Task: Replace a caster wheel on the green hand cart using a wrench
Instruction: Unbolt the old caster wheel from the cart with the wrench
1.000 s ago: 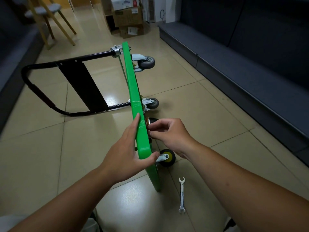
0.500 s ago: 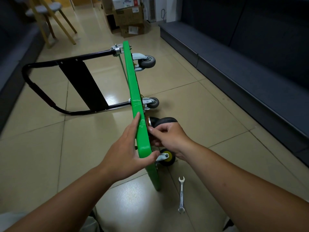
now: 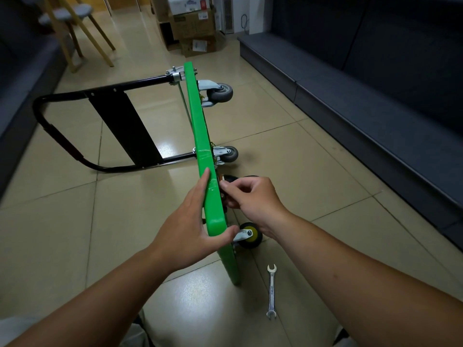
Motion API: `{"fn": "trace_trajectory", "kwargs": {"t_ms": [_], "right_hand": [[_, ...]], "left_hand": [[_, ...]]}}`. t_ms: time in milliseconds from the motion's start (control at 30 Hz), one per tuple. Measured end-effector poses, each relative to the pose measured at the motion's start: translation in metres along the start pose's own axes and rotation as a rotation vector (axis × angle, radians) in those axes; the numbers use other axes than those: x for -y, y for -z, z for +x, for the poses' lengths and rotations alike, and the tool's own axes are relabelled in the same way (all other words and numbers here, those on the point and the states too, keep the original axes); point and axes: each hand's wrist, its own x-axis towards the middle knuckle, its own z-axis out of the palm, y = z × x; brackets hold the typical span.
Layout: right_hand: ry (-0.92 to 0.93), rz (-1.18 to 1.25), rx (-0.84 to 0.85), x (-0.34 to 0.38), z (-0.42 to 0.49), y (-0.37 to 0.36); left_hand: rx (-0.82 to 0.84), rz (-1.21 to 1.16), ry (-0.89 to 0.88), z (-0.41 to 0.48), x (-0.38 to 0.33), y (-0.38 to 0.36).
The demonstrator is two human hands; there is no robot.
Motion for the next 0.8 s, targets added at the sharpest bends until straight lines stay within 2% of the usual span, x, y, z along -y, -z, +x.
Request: {"fn": "trace_trajectory", "kwargs": {"t_ms": [267,600,800], "right_hand": [[0.012,0.026,-0.087,-0.002,-0.005,-0.005],[0.065,0.170,-0.085,-0.003,-0.007,-0.006],[0.076,0.083,-0.161,-0.004,-0.007,-0.012]], "left_hand": [[-0.001,0.007,0.003,0.000,0.000,0.001],[-0.005,0.037,-0.004,0.001,0.002,0.000],[-0.006,0.027,0.002,0.000,0.002,0.000]]}}
